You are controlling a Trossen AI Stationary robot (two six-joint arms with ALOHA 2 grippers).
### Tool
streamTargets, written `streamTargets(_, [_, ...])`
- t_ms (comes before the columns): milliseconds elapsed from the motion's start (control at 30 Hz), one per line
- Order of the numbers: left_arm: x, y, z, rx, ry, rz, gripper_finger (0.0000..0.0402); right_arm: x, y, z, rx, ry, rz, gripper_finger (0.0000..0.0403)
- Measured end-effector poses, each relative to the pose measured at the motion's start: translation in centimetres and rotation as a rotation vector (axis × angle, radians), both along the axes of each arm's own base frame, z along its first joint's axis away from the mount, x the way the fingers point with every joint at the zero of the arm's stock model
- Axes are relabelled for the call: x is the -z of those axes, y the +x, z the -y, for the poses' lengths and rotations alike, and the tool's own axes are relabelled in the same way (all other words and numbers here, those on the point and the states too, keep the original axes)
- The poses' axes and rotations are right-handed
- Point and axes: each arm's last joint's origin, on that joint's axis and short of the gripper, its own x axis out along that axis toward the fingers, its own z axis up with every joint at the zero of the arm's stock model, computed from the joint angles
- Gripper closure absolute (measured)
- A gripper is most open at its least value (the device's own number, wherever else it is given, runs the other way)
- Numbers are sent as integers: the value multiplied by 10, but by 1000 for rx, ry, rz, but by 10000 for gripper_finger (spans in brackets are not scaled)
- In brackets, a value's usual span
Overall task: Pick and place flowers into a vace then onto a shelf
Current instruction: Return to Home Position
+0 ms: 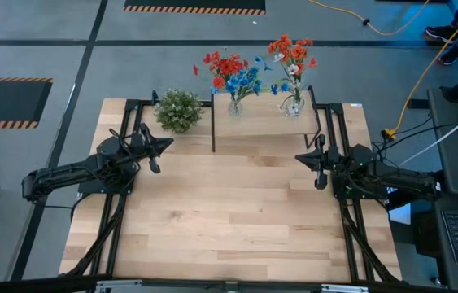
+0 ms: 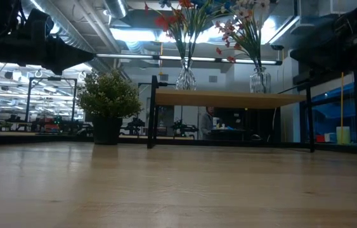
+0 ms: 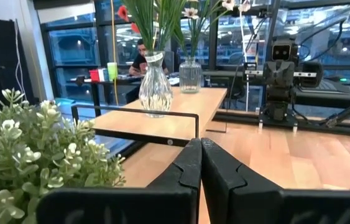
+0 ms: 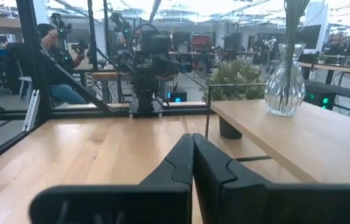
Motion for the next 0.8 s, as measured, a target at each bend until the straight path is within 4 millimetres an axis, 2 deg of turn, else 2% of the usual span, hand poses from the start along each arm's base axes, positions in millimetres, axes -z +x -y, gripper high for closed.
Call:
streamTargets(367, [0, 0, 0, 1, -7, 4, 392, 0, 0, 0, -5, 75, 7, 395])
streamTargets(800, [0, 0, 0, 0, -7, 5, 393, 0, 0, 0, -4, 73, 6, 395])
